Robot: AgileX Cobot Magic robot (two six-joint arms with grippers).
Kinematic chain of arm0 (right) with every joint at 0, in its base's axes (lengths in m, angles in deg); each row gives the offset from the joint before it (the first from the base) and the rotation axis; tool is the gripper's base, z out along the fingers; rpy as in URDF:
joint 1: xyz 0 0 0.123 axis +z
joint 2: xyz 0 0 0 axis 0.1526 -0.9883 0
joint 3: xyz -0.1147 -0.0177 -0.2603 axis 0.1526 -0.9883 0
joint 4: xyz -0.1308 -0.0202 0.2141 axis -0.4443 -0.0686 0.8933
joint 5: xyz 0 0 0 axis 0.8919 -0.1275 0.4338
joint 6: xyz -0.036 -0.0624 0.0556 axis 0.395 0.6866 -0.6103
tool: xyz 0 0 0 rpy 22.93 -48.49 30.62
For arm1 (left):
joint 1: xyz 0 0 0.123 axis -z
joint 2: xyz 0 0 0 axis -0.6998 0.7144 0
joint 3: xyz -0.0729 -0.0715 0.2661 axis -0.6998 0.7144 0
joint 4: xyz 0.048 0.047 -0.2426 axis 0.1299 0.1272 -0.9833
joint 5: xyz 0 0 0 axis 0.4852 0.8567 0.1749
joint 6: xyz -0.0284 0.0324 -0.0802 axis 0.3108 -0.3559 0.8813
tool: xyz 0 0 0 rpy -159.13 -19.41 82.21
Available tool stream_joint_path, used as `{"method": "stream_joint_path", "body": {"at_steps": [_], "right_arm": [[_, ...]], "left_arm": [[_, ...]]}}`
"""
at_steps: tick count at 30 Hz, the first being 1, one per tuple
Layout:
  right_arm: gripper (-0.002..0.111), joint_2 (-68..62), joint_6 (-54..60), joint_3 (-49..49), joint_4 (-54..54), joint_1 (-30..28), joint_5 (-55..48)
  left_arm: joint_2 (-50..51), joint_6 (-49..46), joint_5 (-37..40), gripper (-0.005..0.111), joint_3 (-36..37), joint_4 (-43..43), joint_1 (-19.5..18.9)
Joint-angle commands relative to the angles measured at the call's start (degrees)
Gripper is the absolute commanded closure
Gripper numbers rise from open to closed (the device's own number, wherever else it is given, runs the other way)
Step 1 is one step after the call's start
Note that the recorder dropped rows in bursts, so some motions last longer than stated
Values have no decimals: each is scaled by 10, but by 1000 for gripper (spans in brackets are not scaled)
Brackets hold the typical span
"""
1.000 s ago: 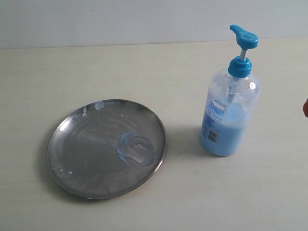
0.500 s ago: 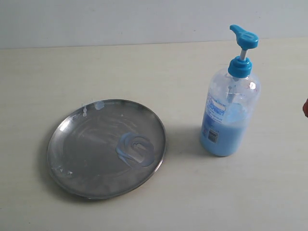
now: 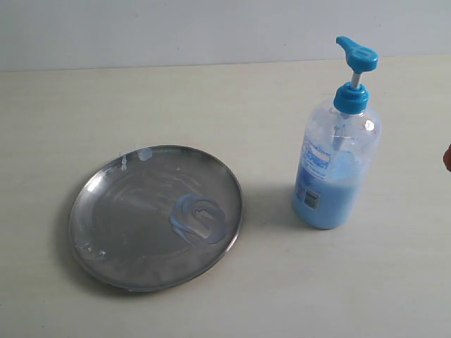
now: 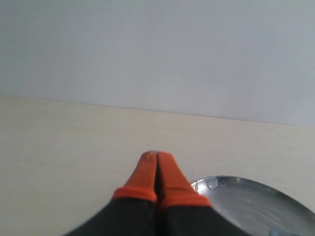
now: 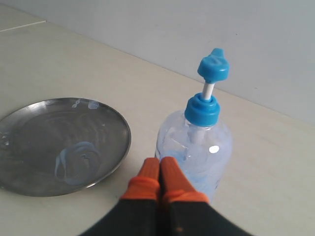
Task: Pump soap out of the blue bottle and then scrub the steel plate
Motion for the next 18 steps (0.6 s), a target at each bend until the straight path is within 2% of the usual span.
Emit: {"method": "stream_joint_path", "body": {"at_steps": [1,11,18], "right_arm": [[108,-2,0,-2,-4,0,8],[108,-2,0,-2,-4,0,8],[108,-2,0,-2,-4,0,8]], "left_arm": [[-4,4,12,107,2,10,-2],[-4,7,96,107,2,16,-2],[-4,7,100,107,2,16,-2]]}}
